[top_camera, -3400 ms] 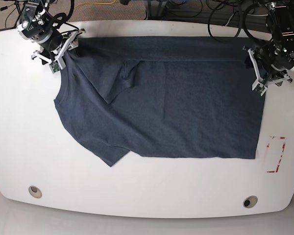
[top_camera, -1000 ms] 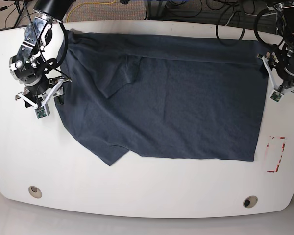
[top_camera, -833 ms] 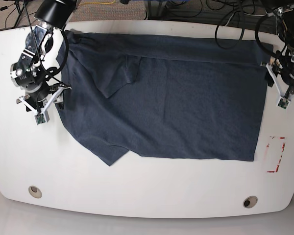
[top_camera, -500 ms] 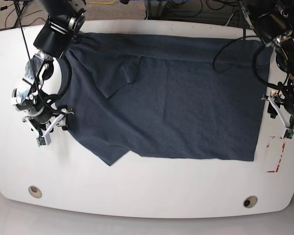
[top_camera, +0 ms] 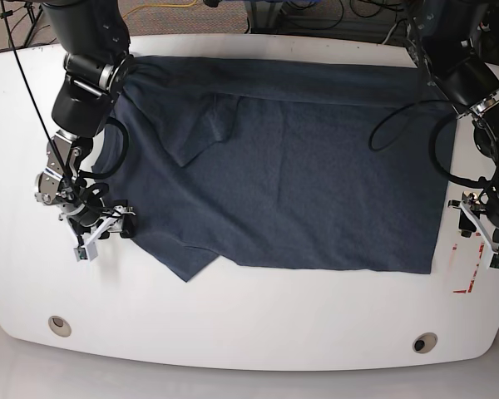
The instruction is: Layout the t-shirt on the table in an organized manner, then fold the t-shirt properly
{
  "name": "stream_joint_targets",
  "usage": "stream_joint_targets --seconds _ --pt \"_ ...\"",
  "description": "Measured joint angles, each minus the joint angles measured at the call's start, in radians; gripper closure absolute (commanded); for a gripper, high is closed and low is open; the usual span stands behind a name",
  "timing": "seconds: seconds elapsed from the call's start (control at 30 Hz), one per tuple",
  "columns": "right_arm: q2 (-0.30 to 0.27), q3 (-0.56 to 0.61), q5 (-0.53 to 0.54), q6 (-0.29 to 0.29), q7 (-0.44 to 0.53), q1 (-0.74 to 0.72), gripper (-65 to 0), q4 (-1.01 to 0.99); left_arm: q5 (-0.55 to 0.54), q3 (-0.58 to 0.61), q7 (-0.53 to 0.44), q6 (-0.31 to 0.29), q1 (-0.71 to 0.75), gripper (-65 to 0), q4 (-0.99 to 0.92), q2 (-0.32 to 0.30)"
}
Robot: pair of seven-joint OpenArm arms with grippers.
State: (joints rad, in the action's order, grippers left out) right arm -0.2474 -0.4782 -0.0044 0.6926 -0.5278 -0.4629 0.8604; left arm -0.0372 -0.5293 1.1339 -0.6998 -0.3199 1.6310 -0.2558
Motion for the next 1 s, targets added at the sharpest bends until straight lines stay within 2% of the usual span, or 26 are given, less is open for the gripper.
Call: stream_joint_targets --seconds 0.13,0.4,0.67,1.0 --pt "-0.002 0.0 0.008 0.0 0.087 -0.006 -34.4 -0.094 0.0 -0.001 -0.006 0.0 0.011 -36.7 0.0 -0.001" --pt "0.01 0.0 0.004 -0.001 0.084 -0.006 -32.8 -0.097 -0.001 -0.003 0.001 0.0 0.088 -36.7 0.0 -0.001" --pt "0.037 0.009 0.011 0.0 0.101 0.008 -3.3 -0.097 -0.012 -0.027 -0.014 -0.001 0.117 -36.7 0.0 0.001" --pt "-0.047 0.209 0.04 0.014 0.132 0.032 -2.1 -0.091 0.0 -0.054 -0.012 0.002 0.121 -36.7 -0.003 -0.001"
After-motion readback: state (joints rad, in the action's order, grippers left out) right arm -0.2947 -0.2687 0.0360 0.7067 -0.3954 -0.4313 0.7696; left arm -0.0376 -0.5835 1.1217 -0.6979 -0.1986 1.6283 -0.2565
